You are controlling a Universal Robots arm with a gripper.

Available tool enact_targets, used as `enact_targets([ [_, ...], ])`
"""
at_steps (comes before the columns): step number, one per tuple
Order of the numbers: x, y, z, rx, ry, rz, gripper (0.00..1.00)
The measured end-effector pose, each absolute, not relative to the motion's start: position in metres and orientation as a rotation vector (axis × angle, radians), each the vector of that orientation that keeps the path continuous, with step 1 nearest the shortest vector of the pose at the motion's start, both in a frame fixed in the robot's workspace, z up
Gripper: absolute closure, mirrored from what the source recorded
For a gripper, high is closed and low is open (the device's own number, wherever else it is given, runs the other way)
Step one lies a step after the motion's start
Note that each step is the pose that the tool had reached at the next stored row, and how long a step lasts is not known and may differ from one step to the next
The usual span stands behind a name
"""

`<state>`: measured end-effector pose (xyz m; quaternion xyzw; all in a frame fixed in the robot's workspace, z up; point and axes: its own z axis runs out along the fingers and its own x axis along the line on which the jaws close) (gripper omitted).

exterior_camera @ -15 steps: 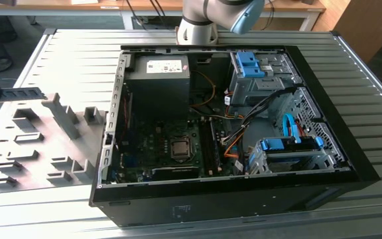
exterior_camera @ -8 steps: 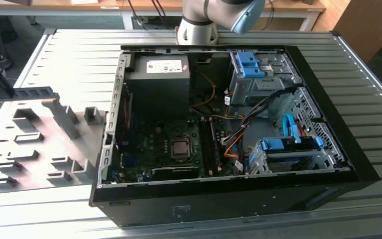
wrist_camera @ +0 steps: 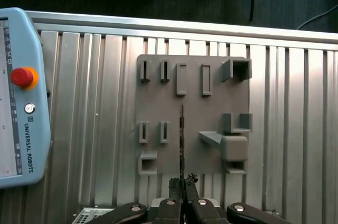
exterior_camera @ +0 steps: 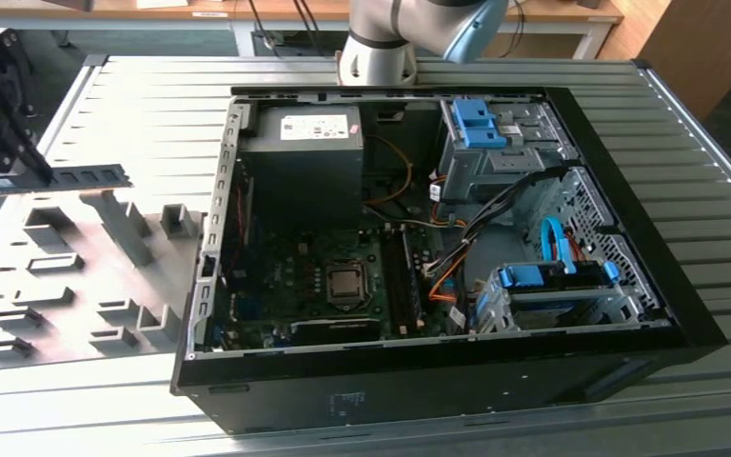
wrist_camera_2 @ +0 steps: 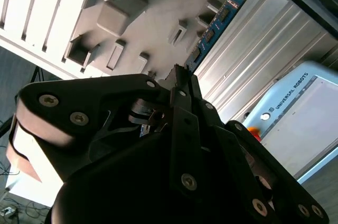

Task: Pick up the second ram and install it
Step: 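Pick up the second ram and move it above second insertion slot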

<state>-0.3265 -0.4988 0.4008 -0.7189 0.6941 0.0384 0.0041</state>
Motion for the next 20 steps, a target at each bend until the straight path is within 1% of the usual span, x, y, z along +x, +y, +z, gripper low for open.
enact_targets([
  [20,-0.276,-0.497,0.401,-2.253,2.175,0.122,0.86],
])
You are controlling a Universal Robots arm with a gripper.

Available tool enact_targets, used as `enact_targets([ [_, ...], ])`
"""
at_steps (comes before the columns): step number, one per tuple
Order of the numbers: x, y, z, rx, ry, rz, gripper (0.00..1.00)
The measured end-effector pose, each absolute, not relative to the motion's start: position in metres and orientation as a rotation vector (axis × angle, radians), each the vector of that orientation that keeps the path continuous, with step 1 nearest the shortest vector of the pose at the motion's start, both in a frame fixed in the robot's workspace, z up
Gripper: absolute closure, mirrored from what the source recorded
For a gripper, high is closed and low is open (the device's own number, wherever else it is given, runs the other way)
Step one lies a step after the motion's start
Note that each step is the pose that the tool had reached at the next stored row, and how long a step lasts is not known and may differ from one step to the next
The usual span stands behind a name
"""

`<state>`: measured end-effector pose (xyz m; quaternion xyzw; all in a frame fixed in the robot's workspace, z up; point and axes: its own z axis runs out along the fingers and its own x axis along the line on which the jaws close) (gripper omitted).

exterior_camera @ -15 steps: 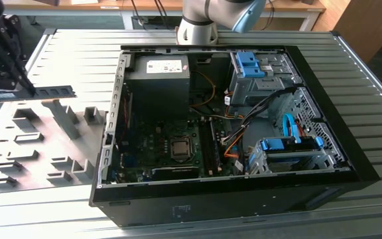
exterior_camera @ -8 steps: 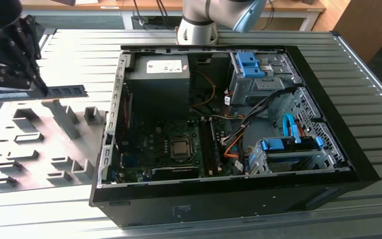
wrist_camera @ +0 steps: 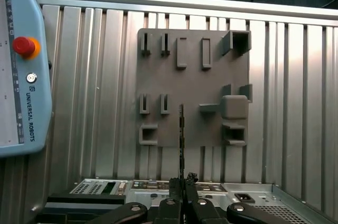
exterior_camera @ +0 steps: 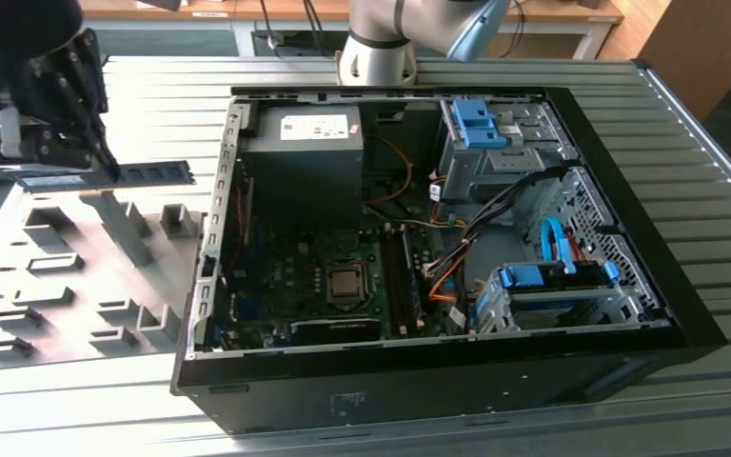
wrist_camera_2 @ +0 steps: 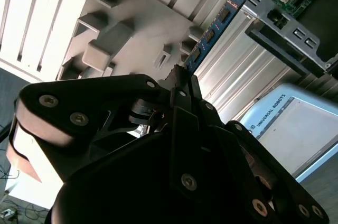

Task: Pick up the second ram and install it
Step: 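Pick up the second ram and move it above second insertion slot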

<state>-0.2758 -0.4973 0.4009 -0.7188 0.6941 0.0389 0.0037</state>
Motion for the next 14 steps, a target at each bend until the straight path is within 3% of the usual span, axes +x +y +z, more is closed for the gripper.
enact_targets([
  [14,-0.235,-0.495,0.401,-2.254,2.176,0.124,0.86],
])
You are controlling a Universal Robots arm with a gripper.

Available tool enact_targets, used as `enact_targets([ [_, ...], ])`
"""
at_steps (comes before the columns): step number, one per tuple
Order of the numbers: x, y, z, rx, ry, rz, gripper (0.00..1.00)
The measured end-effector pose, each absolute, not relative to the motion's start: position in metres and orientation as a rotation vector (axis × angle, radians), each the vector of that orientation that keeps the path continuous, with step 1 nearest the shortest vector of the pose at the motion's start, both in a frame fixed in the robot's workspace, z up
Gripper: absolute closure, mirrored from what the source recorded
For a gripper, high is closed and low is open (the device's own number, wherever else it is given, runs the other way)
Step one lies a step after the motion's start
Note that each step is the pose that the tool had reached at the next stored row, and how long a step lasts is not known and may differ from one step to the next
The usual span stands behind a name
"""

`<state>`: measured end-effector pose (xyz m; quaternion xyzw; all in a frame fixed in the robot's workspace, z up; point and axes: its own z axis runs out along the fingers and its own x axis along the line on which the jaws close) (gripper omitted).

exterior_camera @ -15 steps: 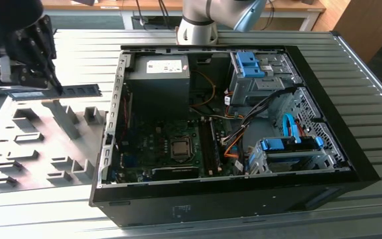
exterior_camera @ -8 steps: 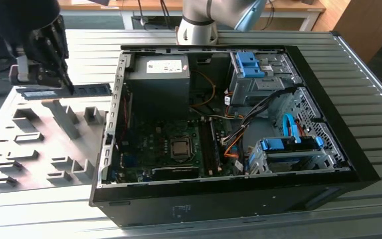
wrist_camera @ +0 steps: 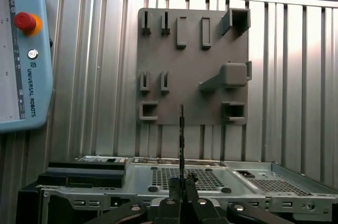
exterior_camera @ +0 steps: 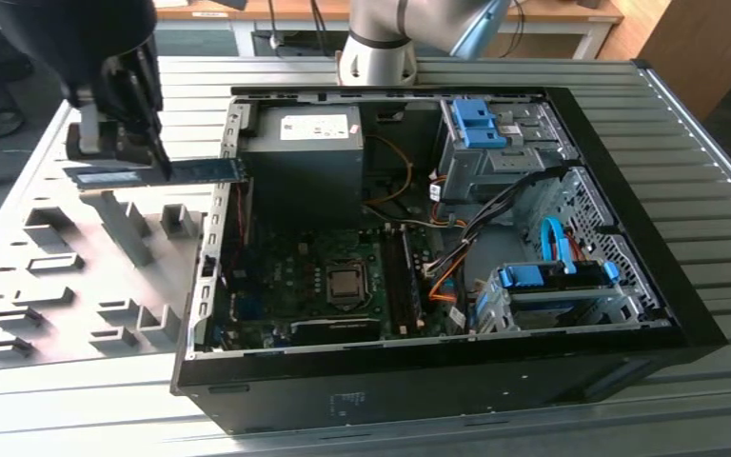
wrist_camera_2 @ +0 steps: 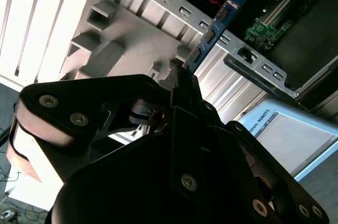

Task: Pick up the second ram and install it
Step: 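Pick up the second ram and move it above second insertion slot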

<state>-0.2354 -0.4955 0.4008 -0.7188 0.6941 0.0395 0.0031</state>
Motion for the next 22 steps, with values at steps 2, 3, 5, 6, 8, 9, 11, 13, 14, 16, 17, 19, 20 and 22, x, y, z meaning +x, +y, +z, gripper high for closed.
enact_targets([
  [2,-0.230,-0.495,0.401,-2.254,2.176,0.124,0.86],
  [3,-0.227,-0.495,0.401,-2.254,2.176,0.124,0.86],
  [5,-0.222,-0.495,0.401,-2.254,2.177,0.124,0.86],
  [6,-0.219,-0.495,0.401,-2.254,2.177,0.124,0.86],
  [8,-0.214,-0.494,0.401,-2.254,2.177,0.125,0.86],
  [9,-0.212,-0.494,0.401,-2.254,2.177,0.125,0.86],
  [11,-0.207,-0.494,0.401,-2.254,2.177,0.125,0.86],
  [13,-0.203,-0.494,0.401,-2.254,2.177,0.125,0.86],
  [14,-0.200,-0.494,0.401,-2.254,2.177,0.125,0.86],
  [16,-0.195,-0.494,0.401,-2.254,2.177,0.125,0.86],
  [17,-0.192,-0.493,0.401,-2.254,2.177,0.125,0.86],
  [19,-0.187,-0.493,0.401,-2.254,2.177,0.125,0.86],
  [20,-0.185,-0.493,0.401,-2.254,2.177,0.125,0.86],
  [22,-0.180,-0.493,0.401,-2.254,2.177,0.126,0.86],
])
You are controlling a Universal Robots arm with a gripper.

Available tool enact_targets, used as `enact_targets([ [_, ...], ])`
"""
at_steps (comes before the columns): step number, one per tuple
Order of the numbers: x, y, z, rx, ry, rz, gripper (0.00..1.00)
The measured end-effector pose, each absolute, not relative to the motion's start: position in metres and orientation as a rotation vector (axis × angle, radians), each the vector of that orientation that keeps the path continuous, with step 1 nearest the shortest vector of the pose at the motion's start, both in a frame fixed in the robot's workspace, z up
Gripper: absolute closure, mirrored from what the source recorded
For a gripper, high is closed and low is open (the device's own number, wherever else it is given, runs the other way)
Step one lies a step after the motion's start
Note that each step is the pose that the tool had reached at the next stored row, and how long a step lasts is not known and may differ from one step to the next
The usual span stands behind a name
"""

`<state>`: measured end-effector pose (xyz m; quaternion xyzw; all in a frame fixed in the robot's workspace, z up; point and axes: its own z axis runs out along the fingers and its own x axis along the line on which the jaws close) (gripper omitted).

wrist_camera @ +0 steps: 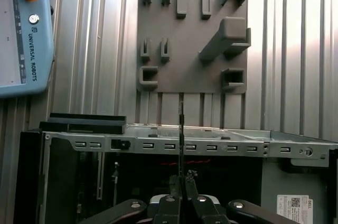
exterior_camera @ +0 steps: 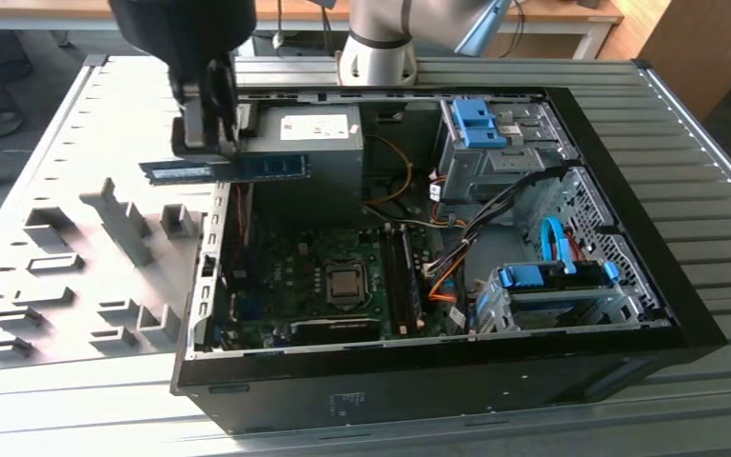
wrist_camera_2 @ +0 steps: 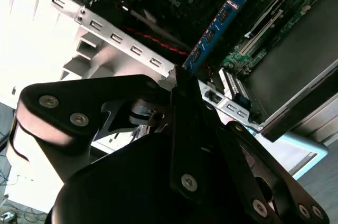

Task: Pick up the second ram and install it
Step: 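Pick up the second ram and move it above second insertion slot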

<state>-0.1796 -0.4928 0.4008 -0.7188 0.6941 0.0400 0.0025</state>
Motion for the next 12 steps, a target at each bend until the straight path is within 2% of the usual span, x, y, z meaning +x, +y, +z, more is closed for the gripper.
enact_targets([
  [12,-0.150,-0.491,0.401,-2.255,2.177,0.127,0.86],
])
